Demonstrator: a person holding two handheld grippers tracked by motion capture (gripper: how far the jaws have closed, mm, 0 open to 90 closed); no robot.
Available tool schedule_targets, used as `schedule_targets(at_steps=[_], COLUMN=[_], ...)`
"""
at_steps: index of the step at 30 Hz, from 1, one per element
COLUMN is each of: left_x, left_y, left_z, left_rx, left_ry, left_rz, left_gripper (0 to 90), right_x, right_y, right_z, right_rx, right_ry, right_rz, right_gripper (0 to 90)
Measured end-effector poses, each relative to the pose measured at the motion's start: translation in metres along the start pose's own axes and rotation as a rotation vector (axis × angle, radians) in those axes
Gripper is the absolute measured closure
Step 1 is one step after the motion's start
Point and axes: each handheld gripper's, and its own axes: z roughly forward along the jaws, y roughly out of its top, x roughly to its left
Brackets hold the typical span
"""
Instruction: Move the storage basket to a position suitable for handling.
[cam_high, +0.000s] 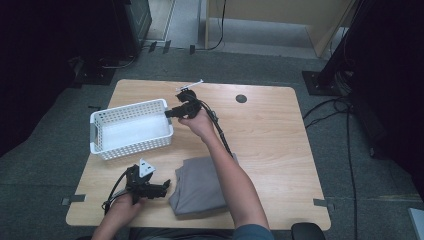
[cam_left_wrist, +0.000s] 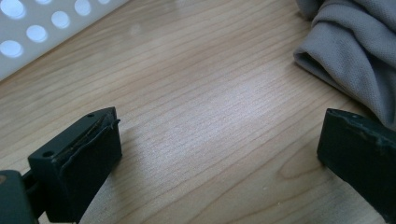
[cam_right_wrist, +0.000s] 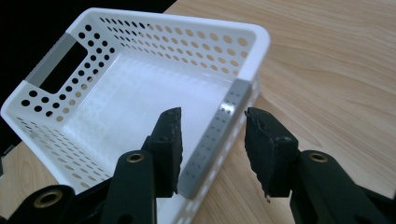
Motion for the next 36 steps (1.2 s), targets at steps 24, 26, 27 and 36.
schedule_targets(at_steps=[24, 26, 27, 36], left_x=[0.000, 0.000, 0.000, 0.000], left_y=[0.000, 0.000, 0.000, 0.000], left_z=[0.000, 0.000, 0.000, 0.000], left_rx=[-0.001, 0.000, 0.000, 0.001], left_ry=[0.000, 0.000, 0.000, 0.000], left_rz=[-0.001, 0.000, 0.000, 0.001], left_gripper=[0.0, 0.0, 0.0, 0.0], right_x=[-0.003, -0.005, -0.005, -0.020], right_y=[0.008, 0.009, 0.009, 0.003], right_z=[0.025, 0.022, 0.022, 0.009], right_rx=[0.110, 0.101, 0.101, 0.102], right_ry=[-0.118, -0.124, -0.124, -0.159], right_rz=[0.168, 0.192, 0.192, 0.276], right_gripper=[73.4, 75.9, 75.9, 77.1])
